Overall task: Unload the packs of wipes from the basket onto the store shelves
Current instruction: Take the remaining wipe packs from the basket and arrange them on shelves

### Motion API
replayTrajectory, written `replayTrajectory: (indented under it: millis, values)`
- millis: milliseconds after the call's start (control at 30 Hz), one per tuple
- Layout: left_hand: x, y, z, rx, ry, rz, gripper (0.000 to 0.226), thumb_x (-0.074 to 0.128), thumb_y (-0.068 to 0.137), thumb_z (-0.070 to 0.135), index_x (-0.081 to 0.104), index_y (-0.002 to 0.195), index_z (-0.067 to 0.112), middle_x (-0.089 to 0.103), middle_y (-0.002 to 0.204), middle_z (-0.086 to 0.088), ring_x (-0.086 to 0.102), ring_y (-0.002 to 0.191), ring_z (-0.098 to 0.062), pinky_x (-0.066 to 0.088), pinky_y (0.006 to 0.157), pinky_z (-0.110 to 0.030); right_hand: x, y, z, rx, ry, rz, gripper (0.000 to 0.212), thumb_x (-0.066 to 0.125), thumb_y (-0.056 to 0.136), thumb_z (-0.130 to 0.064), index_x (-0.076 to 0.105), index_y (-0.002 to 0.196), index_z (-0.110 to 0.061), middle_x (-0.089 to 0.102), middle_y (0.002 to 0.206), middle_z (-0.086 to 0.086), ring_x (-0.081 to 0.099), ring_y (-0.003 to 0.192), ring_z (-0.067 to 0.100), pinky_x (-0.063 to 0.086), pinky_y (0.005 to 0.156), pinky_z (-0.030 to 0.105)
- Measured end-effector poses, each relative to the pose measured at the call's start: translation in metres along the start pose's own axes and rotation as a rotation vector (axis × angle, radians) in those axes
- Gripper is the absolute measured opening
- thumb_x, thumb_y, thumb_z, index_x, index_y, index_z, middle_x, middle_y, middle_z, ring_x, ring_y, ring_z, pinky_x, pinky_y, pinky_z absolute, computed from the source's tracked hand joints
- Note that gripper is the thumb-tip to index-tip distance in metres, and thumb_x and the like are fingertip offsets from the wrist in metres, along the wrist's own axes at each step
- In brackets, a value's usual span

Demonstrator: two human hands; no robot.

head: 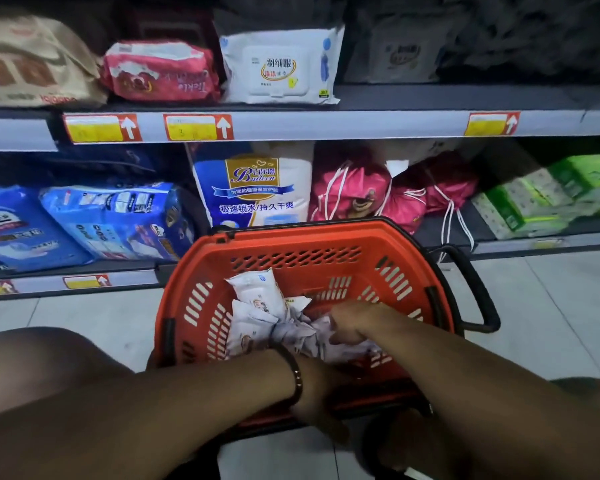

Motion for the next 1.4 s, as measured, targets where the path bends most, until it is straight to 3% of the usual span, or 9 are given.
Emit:
replayTrajectory:
  millis: [200,333,500,600,767,933,1133,1267,1400]
  values:
    - [-0.002,0.008,-0.010,-0.086,0.035,-0.134,0.087,0.055,0.088,0.080,0.044,0.156,0.027,0.050,0.158,-0.006,0.049,0.144,-0.030,0.041,0.117,-0.044,0.005,0.018,0.028,0.052,-0.021,-0.023,0.054,0.076,0.093,-0.037,0.063,0.141,-0.016,0.067,0.138,0.010,0.066,0.123,0.029,0.050,0.097,0.031]
    - [-0.041,0.003,-0.052,-0.200,-0.017,0.006,0.055,0.050,0.104,0.059,0.063,0.138,0.017,0.066,0.136,-0.011,0.061,0.128,-0.031,0.044,0.100,-0.033,0.001,0.031,0.037,0.043,-0.028,0.005,0.067,0.086,0.086,-0.037,0.060,0.143,-0.014,0.065,0.141,0.010,0.063,0.128,0.030,0.053,0.104,0.037]
    - [-0.073,0.006,-0.128,-0.401,0.552,0.229,0.042,0.056,0.103,0.034,0.057,0.143,0.024,0.053,0.145,-0.009,0.048,0.137,-0.035,0.047,0.105,-0.046,0.005,0.049,0.031,-0.029,-0.104,0.020,0.081,0.091,0.078,-0.039,0.055,0.147,-0.015,0.060,0.148,0.010,0.059,0.134,0.029,0.049,0.110,0.034]
    - [-0.063,0.023,-0.142,-0.335,0.826,0.244,0.036,0.046,0.106,0.025,0.064,0.138,0.022,0.049,0.154,-0.010,0.035,0.147,-0.036,0.035,0.116,-0.048,0.028,0.054,0.033,-0.057,-0.106,0.024,0.093,0.088,0.082,-0.029,0.038,0.158,-0.009,0.048,0.159,0.012,0.050,0.144,0.031,0.043,0.118,0.037]
    - [-0.037,0.032,-0.164,-0.507,0.964,0.226,0.050,0.034,0.110,0.019,0.032,0.160,0.013,0.052,0.144,-0.014,0.047,0.133,-0.035,0.029,0.114,-0.049,0.060,0.055,0.039,0.055,-0.274,0.108,0.068,0.052,0.106,-0.022,0.020,0.163,-0.003,0.019,0.171,0.021,0.020,0.159,0.039,0.028,0.124,0.057]
    - [-0.039,0.030,-0.170,-0.702,0.820,0.103,0.042,0.041,0.107,0.012,0.054,0.147,0.009,0.057,0.138,-0.015,0.053,0.127,-0.035,0.040,0.107,-0.044,0.059,0.050,0.042,0.075,-0.291,0.121,0.073,0.058,0.103,-0.032,0.022,0.164,-0.012,0.015,0.171,0.022,0.022,0.155,0.042,0.022,0.126,0.056]
    - [-0.047,0.009,-0.167,-0.746,0.382,0.131,0.050,0.052,0.106,0.019,0.039,0.155,0.021,0.058,0.148,-0.007,0.058,0.135,-0.031,0.050,0.102,-0.045,0.060,0.050,0.041,0.105,-0.101,0.061,0.094,0.068,0.096,-0.042,0.011,0.166,-0.015,0.029,0.171,0.013,0.023,0.159,0.033,0.010,0.129,0.055]
    - [-0.065,-0.011,-0.164,-0.704,0.263,0.176,0.058,0.066,0.100,0.038,0.047,0.149,0.014,0.058,0.148,-0.012,0.058,0.134,-0.032,0.052,0.106,-0.045,0.056,0.040,0.027,-0.009,-0.110,0.016,0.065,0.073,0.092,-0.042,0.052,0.153,-0.029,0.050,0.160,0.005,0.048,0.146,0.026,0.037,0.123,0.041]
    - [-0.096,-0.040,-0.155,-0.654,0.135,0.199,0.066,0.070,0.094,0.052,0.057,0.145,0.013,0.059,0.149,-0.010,0.058,0.133,-0.030,0.049,0.106,-0.038,0.004,0.005,0.007,-0.106,-0.119,-0.060,0.077,0.089,0.081,-0.035,0.055,0.150,-0.024,0.060,0.148,0.005,0.060,0.130,0.029,0.049,0.104,0.030]
Point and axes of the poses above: each hand's wrist, its own y-axis towards the middle knuckle, its own x-axis out of the palm, z = x × y, the point moved 6 cm from there along y, towards the middle knuckle
